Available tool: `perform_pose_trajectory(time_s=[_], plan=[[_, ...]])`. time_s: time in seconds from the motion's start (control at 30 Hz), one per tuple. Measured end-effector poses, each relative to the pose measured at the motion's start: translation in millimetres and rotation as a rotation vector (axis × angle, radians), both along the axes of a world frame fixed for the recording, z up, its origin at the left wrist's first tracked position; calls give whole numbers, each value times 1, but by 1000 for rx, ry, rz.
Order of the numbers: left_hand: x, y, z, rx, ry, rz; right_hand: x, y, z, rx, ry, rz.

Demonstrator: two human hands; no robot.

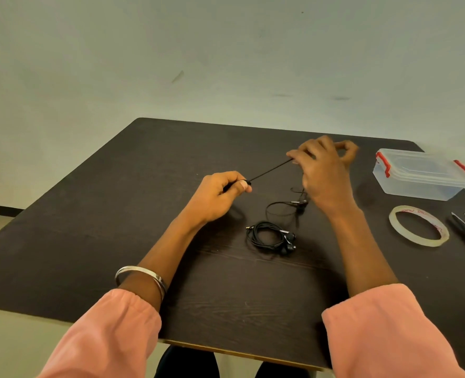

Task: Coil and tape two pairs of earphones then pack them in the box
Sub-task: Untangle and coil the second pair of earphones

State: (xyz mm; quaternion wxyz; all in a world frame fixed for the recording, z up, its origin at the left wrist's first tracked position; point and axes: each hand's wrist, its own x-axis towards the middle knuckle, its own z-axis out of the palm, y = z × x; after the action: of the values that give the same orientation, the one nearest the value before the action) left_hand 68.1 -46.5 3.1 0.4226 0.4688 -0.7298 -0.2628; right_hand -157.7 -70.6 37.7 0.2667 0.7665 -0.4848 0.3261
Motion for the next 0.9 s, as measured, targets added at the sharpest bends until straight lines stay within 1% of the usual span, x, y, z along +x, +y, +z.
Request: perform_pose_trajectory(time_s=[0.03, 0.17, 0.27, 0.3, 0.33, 0.4, 0.43, 0.47, 0.53, 0.57, 0.6, 0.7, 0.8, 0.9], plan=[[-1, -1, 0, 18, 46, 7, -4, -1, 0, -6, 25, -39], [-4, 0, 4, 145, 346, -48, -4, 3, 0, -5, 82, -150], [0, -1, 6, 240, 566, -68, 0, 1, 2, 77, -3, -170], [2, -1, 6, 280, 650, -83, 2, 0, 2, 143, -66, -125], [3, -2, 8, 325, 735, -103, 4, 0, 1, 241, -167, -24], [7, -3, 10, 426, 892, -157, 8, 1, -2, 453, -457, 238], [8, -4, 10, 474, 958, -187, 11, 1, -4, 510, -589, 316], [9, -4, 10, 517, 1016, -220, 12, 1, -6, 532, -682, 353], [9, -3, 11, 586, 1122, -300, 14, -2, -9, 534, -761, 356], [9, -2, 12, 606, 1177, -340, 15, -3, -11, 523, -737, 340], [9, -1, 12, 611, 1231, -373, 15, -5, -12, 506, -661, 324], [10, -1, 15, 553, 1335, -406, 19, -5, -15, 525, -308, 321], [14, -3, 18, 443, 1345, -293, 29, 1, -12, 595, -88, 376], [17, -5, 18, 340, 1324, -143, 43, 11, -9, 631, 33, 367]])
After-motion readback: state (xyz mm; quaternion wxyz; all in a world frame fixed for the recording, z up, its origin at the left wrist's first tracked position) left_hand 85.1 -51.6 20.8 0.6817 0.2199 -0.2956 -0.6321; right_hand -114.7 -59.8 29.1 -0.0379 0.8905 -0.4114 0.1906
